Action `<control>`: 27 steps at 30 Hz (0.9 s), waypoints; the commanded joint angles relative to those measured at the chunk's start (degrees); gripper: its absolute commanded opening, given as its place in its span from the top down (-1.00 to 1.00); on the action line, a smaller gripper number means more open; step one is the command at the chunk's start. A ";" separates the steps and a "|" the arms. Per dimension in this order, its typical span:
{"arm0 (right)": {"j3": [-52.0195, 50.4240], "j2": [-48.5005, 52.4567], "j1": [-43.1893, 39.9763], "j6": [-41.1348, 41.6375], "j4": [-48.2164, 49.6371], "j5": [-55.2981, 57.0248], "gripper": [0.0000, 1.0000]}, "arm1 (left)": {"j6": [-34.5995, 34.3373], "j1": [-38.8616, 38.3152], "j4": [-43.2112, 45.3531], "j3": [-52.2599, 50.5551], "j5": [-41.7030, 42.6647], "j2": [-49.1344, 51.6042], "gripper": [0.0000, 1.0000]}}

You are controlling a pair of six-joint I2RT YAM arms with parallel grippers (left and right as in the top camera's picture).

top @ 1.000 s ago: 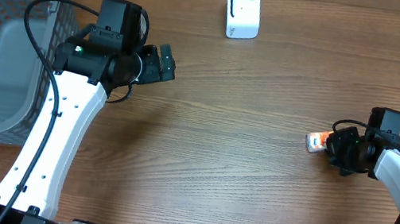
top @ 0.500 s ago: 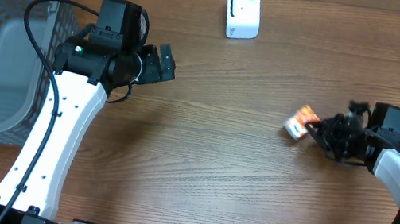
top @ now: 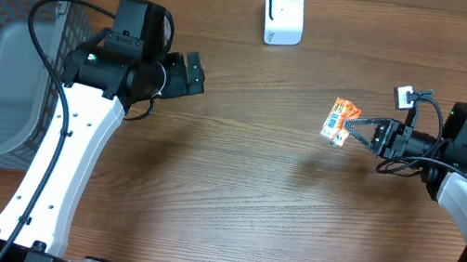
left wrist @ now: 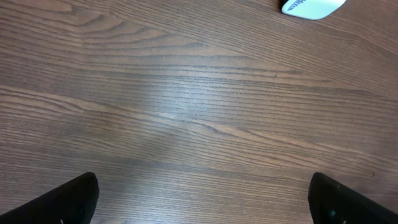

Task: Scan the item barcode
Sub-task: 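Lift the orange pack with the right gripper up to the scanner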

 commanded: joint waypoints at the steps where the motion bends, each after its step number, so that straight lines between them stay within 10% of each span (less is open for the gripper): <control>1: 0.94 0.07 0.24 4.09 0.72 -3.67 0.92 | 0.87 -0.11 0.09 0.15 -0.52 0.24 -1.00; 27: 0.94 0.07 10.58 22.82 24.02 -2.95 0.93 | 0.87 -0.11 0.09 0.15 -0.55 0.24 -1.00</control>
